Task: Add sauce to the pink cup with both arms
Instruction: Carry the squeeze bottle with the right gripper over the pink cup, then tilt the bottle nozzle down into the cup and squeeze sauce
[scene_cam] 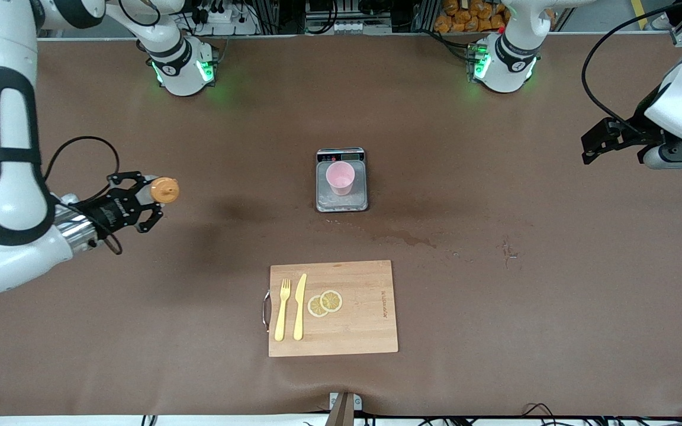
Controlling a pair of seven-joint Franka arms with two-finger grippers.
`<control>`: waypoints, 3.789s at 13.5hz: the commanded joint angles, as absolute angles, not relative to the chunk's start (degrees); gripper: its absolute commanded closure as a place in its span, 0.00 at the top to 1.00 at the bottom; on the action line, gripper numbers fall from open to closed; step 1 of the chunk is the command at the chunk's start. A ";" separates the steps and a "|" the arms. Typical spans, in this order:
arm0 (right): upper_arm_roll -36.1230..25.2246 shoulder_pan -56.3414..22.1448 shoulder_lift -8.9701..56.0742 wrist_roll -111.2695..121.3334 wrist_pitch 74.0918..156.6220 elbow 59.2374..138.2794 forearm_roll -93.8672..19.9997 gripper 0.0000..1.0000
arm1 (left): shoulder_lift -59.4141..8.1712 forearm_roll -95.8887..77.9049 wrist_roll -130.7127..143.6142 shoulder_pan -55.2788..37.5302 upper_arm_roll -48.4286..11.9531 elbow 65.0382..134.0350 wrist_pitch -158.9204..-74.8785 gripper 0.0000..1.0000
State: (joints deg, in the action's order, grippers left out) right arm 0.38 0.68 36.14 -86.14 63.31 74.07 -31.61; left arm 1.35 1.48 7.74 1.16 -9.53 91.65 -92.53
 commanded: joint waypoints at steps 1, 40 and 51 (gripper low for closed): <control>-0.09 -3.85 33.58 -93.14 65.12 75.23 -28.58 0.39 | 2.02 0.18 6.42 0.97 -9.23 91.93 -91.85 1.00; -0.09 -36.21 38.32 -134.73 74.97 75.06 -3.43 0.39 | 2.28 -0.18 7.12 0.88 -9.67 92.64 -91.93 1.00; -0.09 -38.67 38.67 -134.74 72.42 74.88 1.23 0.30 | 2.29 -0.18 7.12 0.97 -9.67 92.72 -91.85 1.00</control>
State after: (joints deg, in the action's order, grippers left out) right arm 0.30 -37.82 39.22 -133.57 73.46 74.97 0.07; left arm 1.35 1.21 7.74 0.80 -9.81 92.05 -92.19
